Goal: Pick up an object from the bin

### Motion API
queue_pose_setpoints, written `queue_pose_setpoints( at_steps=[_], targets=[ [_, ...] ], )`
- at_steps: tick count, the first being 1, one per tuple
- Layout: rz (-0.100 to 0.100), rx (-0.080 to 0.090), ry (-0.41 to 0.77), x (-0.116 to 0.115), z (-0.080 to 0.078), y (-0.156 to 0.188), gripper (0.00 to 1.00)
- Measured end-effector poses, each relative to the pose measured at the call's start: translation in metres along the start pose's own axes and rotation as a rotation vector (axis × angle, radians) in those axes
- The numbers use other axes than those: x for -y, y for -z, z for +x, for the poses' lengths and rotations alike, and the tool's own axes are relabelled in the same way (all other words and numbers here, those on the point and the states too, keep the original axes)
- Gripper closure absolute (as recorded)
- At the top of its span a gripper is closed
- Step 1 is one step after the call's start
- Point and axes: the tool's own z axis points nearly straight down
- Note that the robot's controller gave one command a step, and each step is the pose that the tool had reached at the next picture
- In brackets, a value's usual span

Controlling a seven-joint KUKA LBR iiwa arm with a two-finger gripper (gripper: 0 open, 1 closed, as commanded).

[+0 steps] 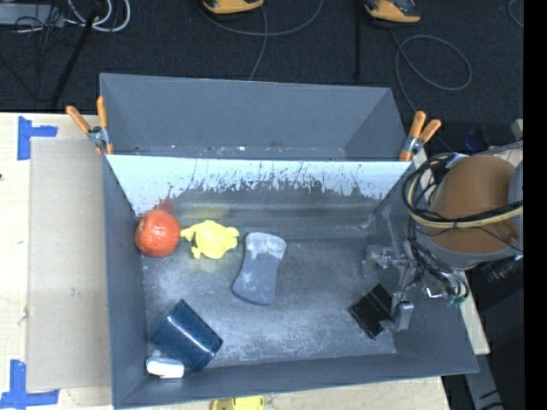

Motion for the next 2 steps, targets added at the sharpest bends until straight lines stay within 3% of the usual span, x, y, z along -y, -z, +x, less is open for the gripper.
queue_pose_setpoints(
  at_steps=[1, 2],
  targets=[
    [-0.007, -0.010, 0.220, 0.0041, -0.0071, -0.0261, 1.00],
    [-0.006, -0.009, 0.221, 0.0040, -0.0072, -0.0261, 1.00]
  ],
)
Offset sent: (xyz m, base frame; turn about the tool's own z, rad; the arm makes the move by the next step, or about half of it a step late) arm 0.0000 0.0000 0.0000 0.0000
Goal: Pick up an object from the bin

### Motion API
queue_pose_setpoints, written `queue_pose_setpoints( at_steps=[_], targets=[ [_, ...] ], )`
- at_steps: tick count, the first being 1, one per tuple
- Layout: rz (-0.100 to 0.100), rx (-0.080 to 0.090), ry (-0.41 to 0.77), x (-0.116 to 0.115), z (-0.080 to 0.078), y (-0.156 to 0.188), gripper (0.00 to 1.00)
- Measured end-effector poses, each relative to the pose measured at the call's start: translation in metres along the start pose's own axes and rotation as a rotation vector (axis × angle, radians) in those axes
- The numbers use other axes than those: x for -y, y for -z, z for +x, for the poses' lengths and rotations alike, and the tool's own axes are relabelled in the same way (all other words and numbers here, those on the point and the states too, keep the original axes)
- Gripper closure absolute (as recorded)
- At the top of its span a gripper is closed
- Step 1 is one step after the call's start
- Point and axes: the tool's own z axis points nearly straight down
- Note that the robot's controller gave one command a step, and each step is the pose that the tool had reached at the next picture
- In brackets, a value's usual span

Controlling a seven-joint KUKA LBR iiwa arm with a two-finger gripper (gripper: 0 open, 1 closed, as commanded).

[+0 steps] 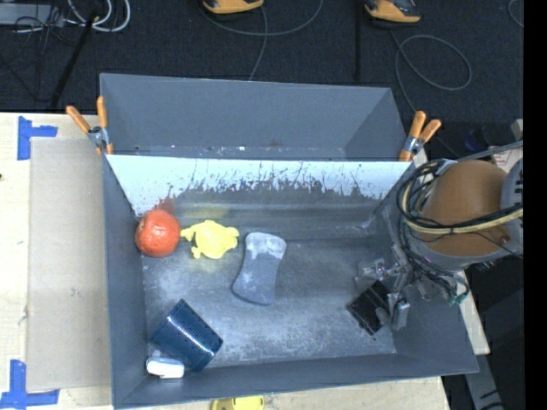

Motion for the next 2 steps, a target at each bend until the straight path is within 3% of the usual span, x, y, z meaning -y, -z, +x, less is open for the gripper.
queue_pose_setpoints(
  at_steps=[1, 2],
  targets=[
    [0.006, 0.006, 0.069, 0.005, -0.023, 0.041, 1.00],
    [0.006, 0.006, 0.261, 0.007, -0.021, 0.100, 1.00]
  ],
)
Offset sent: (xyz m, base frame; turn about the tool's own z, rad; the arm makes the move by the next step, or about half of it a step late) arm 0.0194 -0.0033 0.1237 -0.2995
